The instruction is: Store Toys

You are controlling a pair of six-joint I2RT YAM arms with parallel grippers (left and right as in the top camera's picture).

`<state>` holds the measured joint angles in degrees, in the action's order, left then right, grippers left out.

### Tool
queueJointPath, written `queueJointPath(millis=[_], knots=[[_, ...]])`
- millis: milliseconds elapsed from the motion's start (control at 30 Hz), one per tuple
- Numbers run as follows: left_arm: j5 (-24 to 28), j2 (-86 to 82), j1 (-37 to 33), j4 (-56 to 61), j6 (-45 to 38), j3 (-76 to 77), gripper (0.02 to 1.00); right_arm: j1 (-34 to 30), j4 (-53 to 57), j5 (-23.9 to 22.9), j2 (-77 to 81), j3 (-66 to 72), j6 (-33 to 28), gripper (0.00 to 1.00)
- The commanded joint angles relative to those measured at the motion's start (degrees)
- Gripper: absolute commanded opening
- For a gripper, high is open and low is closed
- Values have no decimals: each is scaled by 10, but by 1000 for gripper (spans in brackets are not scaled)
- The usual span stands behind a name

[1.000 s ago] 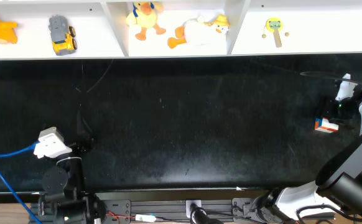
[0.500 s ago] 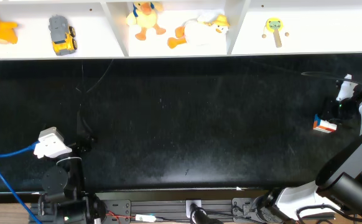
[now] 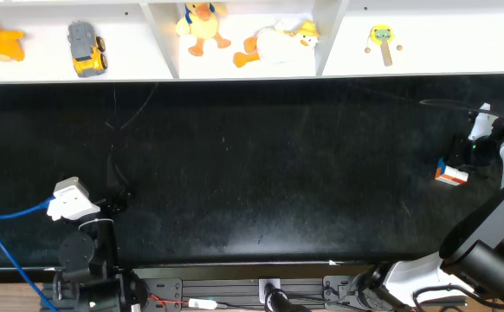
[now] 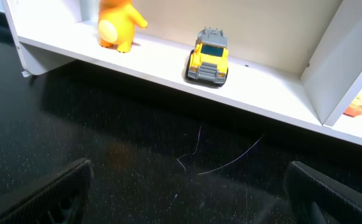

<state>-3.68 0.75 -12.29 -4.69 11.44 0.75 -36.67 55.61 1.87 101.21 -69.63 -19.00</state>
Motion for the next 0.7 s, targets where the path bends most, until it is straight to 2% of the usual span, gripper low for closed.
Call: queueJointPath(millis=[33,233,433,600,700], knots=[[4,-6,4,1,-13,-3,998,0,-3,-2,0,3,9,367],[4,-6,4,1,-13,-3,998,0,-4,0,0,1,18,323],[4,-6,4,1,-13,-3,998,0,22,17,0,-43,23,198],[4,-6,4,1,-13,-3,998,0,60,35,0,-103,23,42],[4,-6,4,1,-13,-3,996,6,84,44,-1,-144,23,42]])
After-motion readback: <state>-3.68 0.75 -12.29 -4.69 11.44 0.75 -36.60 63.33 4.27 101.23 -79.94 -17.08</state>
